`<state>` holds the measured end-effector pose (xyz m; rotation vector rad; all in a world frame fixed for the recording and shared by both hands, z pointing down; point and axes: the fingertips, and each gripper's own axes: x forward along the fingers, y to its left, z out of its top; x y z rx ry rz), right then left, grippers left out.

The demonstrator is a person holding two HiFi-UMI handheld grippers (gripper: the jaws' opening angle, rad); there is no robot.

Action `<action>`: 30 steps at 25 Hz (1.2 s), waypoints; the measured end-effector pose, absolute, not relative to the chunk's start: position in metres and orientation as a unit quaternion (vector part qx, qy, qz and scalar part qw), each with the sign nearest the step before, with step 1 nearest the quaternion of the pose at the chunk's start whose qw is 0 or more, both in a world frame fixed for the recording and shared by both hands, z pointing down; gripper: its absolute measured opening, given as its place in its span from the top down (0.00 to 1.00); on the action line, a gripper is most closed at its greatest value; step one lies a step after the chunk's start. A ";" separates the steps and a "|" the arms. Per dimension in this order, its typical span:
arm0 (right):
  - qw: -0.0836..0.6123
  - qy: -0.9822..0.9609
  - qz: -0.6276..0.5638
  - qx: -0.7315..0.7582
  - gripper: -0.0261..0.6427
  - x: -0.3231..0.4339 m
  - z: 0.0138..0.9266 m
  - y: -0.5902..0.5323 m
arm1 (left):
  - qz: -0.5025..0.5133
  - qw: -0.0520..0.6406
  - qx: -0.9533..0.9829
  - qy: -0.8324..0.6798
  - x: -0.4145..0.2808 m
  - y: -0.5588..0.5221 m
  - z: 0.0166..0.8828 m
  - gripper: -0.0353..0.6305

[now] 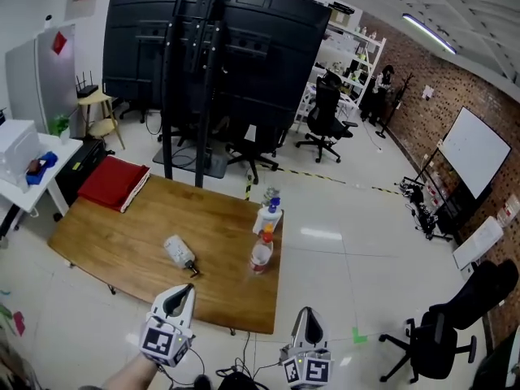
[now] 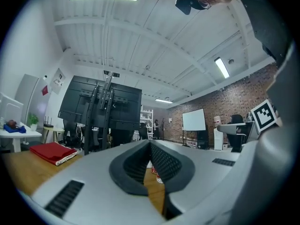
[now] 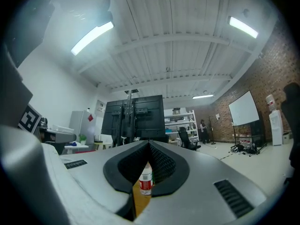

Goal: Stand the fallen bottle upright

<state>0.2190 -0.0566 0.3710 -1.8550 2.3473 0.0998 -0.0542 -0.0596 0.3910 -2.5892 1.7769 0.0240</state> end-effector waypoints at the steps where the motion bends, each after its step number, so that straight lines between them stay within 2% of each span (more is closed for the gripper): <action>1: 0.071 0.784 0.033 -0.616 0.96 0.217 0.374 -0.059 | 0.007 -0.002 -0.824 0.567 -0.055 -0.060 0.394 0.92; 16: 0.095 0.830 -0.010 -0.550 0.96 0.201 0.408 -0.112 | -0.004 0.006 -0.783 0.622 -0.047 -0.091 0.398 0.92; 30: 0.099 0.878 -0.038 -0.467 0.96 0.107 0.434 -0.128 | -0.020 0.018 -0.771 0.636 -0.077 -0.098 0.407 0.92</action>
